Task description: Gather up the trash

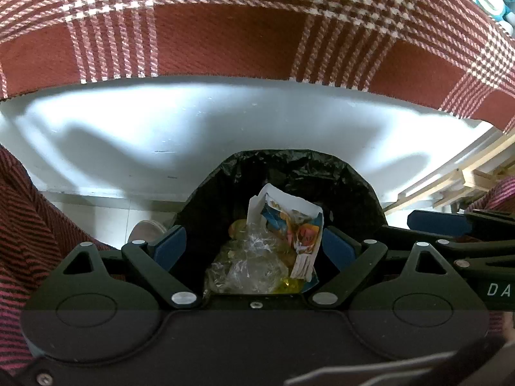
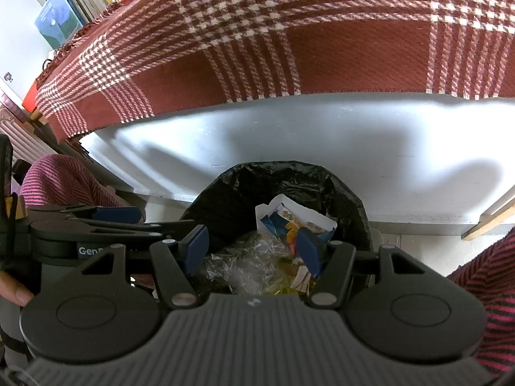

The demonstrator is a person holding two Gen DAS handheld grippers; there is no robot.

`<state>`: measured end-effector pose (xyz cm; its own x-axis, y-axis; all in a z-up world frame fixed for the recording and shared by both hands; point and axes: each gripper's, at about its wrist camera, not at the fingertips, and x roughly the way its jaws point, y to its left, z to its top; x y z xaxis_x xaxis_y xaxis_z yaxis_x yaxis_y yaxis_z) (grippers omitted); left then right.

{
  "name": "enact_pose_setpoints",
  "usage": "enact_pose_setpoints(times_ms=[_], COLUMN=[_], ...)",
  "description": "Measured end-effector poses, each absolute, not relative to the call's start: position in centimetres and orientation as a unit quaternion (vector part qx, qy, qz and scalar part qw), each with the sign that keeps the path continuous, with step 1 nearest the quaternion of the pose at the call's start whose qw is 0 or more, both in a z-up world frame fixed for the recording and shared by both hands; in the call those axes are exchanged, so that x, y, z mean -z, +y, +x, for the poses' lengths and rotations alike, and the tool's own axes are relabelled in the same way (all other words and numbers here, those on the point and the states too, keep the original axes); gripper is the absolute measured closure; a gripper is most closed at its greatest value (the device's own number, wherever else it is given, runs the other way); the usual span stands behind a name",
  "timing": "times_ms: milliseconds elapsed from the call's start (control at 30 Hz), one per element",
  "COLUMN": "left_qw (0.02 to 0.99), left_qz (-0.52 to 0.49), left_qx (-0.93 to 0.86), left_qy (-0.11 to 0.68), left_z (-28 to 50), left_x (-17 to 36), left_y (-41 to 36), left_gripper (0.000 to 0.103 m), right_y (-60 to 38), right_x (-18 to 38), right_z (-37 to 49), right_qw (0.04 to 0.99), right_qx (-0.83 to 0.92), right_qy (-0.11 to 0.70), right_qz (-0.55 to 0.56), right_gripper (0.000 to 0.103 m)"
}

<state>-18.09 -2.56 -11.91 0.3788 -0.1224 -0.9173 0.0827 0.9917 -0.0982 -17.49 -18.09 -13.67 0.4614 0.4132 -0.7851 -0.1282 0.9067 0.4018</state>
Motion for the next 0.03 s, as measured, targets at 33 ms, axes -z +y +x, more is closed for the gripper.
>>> enact_pose_setpoints(times_ms=[33], left_qw=[0.83], left_qz=[-0.018], left_qx=[0.062], left_qy=[0.554], left_z=[-18.08], left_x=[11.85], left_y=[-2.52], left_gripper=[0.012], right_y=[-18.09], right_x=[13.66], right_z=[-17.5], right_qw=[0.842], right_qx=[-0.16], right_qy=[0.494], right_qz=[0.145], right_gripper=[0.03])
